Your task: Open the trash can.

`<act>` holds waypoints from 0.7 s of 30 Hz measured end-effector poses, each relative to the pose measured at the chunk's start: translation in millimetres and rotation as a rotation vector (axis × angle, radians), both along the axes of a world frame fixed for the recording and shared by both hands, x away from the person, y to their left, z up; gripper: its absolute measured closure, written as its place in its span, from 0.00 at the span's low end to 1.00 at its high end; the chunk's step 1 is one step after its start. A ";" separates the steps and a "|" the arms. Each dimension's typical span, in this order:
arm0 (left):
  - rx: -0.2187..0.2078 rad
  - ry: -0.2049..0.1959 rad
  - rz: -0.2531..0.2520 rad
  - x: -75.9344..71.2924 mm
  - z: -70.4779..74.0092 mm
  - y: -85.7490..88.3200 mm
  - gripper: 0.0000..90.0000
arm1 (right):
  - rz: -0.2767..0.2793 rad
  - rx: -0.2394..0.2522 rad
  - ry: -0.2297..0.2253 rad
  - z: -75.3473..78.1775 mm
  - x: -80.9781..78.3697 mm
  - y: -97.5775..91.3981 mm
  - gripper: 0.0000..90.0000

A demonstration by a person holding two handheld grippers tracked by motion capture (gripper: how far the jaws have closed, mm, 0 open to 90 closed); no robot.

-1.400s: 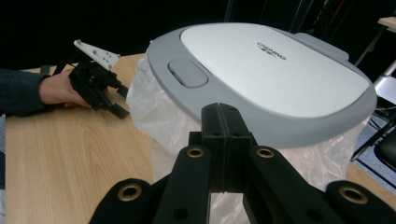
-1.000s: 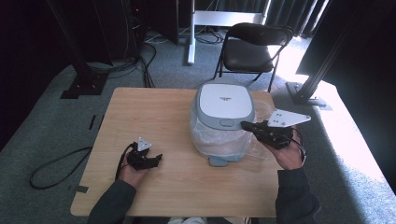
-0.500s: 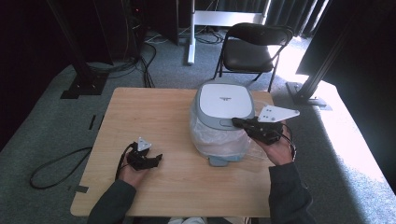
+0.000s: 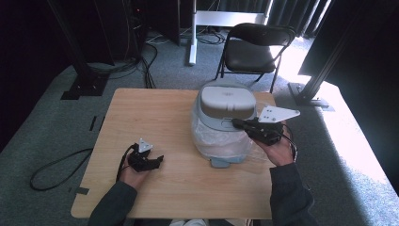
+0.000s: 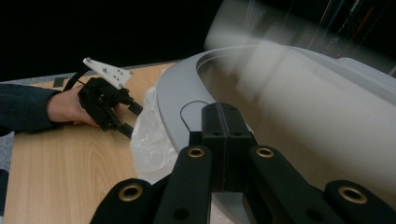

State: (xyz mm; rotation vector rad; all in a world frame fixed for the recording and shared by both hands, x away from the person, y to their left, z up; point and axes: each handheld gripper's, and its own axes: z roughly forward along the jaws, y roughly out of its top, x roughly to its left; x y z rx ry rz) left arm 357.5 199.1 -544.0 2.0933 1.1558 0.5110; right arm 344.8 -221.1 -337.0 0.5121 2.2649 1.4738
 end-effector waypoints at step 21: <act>0.001 0.000 -0.002 0.3 0.0 0.0 0.34 | -0.028 0.014 -0.019 -2.5 -7.7 -5.6 0.91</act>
